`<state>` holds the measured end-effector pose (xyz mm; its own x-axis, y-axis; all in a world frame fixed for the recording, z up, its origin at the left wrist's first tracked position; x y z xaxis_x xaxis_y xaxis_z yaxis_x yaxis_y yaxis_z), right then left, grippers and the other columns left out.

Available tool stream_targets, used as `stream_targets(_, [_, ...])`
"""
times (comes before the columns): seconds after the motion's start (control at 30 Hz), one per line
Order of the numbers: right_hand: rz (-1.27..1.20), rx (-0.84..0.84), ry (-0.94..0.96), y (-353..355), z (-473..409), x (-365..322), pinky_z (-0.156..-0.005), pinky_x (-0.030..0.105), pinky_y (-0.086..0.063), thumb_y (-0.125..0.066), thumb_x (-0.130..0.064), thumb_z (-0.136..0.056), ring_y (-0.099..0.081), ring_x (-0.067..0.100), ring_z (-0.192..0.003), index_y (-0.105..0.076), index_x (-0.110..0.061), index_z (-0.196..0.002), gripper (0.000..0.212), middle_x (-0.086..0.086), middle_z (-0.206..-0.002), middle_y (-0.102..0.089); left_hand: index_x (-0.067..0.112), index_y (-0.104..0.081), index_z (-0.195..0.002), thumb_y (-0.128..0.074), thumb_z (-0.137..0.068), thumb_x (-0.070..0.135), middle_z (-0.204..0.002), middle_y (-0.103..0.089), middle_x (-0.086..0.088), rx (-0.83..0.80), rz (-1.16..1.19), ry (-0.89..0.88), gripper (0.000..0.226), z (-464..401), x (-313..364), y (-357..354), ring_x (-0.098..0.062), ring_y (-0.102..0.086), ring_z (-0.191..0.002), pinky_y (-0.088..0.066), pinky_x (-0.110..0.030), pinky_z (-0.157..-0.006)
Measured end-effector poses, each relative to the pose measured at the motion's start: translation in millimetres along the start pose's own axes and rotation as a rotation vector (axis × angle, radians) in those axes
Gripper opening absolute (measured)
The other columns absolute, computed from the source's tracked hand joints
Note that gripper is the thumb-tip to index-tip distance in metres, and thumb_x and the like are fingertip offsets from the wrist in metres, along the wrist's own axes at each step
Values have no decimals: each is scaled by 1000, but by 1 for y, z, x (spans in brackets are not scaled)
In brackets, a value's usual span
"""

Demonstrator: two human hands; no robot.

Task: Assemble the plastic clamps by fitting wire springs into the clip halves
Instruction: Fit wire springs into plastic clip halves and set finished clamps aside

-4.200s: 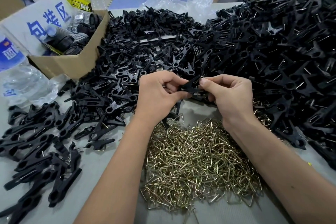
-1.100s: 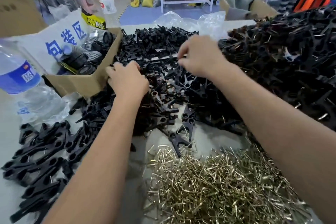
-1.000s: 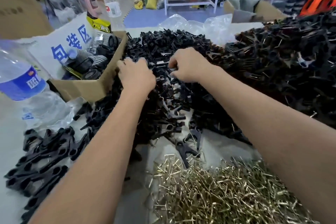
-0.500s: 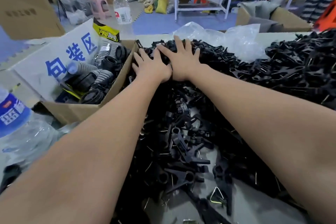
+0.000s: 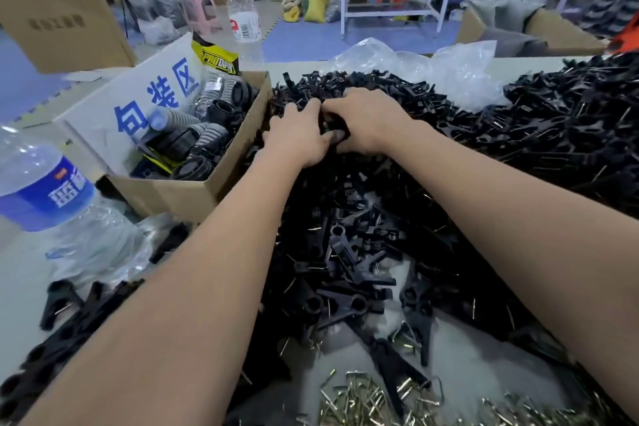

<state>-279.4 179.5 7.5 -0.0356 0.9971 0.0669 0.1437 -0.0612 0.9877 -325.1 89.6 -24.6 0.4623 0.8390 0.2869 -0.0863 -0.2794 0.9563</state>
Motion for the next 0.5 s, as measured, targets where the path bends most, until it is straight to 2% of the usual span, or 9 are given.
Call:
stream_targets(0.1, [-34, 57, 13, 14, 31, -5, -77, 42, -46, -73, -39, -84, -62, 37, -103, -62, -23, -116, 38, 5, -96, -55, 18, -52, -125, -63, -98, 51, -121, -54, -18, 74, 60, -152, 44, 29, 15, 17, -45, -55, -113, -48, -54, -96])
stream_targets(0.2, [-115, 114, -15, 24, 61, -7, -79, 43, -45, -75, -42, -88, -61, 38, -108, -62, -25, -124, 42, 11, -110, -64, 16, -60, -116, -68, -98, 36, -112, -62, -12, 139, 204, -260, 29, 56, 29, 34, -36, -58, -105, -47, -44, -87])
stream_targets(0.33, [-217, 182, -85, 33, 106, -12, -88, 43, -49, -76, -48, -89, -55, 34, -116, -58, -28, -137, 55, 6, -126, -56, 17, -69, -111, -70, -96, 25, -106, -71, 0, 233, 419, -322, 16, 104, 39, 45, -22, -63, -102, -49, -43, -93])
stream_targets(0.37, [-237, 163, -86, 31, 116, -15, -93, 45, -49, -76, -47, -89, -51, 33, -120, -59, -25, -137, 55, 6, -130, -53, 19, -72, -109, -72, -95, 23, -102, -72, 5, 256, 482, -328, 15, 116, 38, 44, -15, -64, -99, -50, -37, -92])
stream_targets(0.43, [-315, 111, -77, 26, 133, -20, -104, 45, -42, -76, -43, -91, -43, 33, -124, -58, -19, -137, 55, 6, -136, -50, 22, -75, -104, -75, -93, 24, -95, -72, 17, 308, 615, -318, 11, 138, 33, 44, 3, -63, -91, -47, -16, -84])
stream_targets(0.5, [-383, 107, -72, 26, 150, -21, -106, 40, -36, -75, -40, -93, -40, 33, -123, -58, -15, -134, 51, 6, -136, -50, 25, -77, -101, -71, -97, 29, -92, -71, 23, 361, 697, -301, 8, 155, 29, 45, 9, -63, -90, -42, -7, -79])
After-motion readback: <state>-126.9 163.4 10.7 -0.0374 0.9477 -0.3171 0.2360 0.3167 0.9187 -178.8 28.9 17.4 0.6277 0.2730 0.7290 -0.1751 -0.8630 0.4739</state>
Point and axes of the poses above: each hand's wrist, its own z-axis away from the middle knuckle, its own y-axis out of the back of the hand, x = y × z, the point moved 9 cm from there along -z, towards the middle knuckle
